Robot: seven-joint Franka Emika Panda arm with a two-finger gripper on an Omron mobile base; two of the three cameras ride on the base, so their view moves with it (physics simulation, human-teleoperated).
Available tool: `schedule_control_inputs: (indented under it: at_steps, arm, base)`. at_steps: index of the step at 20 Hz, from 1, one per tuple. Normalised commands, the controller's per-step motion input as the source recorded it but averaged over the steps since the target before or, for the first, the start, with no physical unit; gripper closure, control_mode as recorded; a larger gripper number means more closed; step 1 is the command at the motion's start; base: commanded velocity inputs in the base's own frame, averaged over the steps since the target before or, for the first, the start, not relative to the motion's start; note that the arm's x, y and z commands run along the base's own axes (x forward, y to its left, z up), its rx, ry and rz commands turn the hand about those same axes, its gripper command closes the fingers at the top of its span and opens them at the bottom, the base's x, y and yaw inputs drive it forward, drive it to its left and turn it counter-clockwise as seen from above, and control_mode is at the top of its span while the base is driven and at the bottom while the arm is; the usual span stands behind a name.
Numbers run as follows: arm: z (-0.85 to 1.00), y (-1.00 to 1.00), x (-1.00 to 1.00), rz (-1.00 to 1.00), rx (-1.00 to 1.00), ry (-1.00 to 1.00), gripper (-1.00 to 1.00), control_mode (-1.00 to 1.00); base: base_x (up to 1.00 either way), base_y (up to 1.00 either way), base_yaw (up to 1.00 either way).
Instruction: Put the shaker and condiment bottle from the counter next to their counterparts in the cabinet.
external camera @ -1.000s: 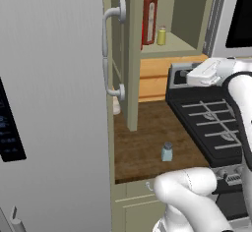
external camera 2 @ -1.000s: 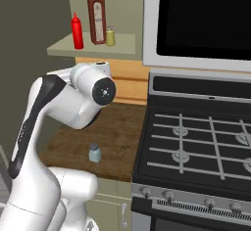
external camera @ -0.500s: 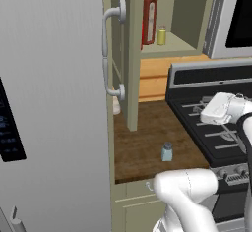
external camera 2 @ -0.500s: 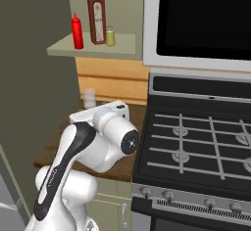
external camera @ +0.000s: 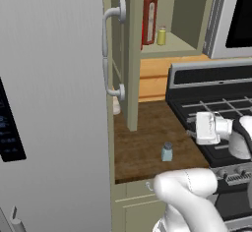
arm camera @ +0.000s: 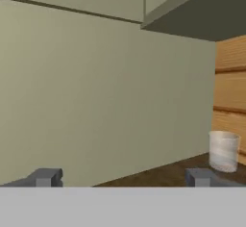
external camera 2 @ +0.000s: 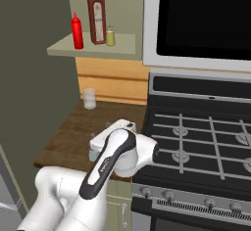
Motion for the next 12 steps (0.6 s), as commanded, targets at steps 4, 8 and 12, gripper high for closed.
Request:
schedule_control_inputs:
  at_steps: [4, 8, 12]
  arm:
    - [-0.15, -0.38, 0.01, 0.39, -0.01, -0.06, -1.0, -1.0]
    - [0.0, -0.37, 0.0, 0.33, -0.03, -0.07, -1.0, -1.0]
    - [-0.33, -0.07, 0.0, 0.31, -0.15, 0.0, -1.0, -1.0]
  base:
    - [0.0, 0.0, 0.0]
    - [0.0, 0.0, 0.0]
    - [0.0, 0.0, 0.0]
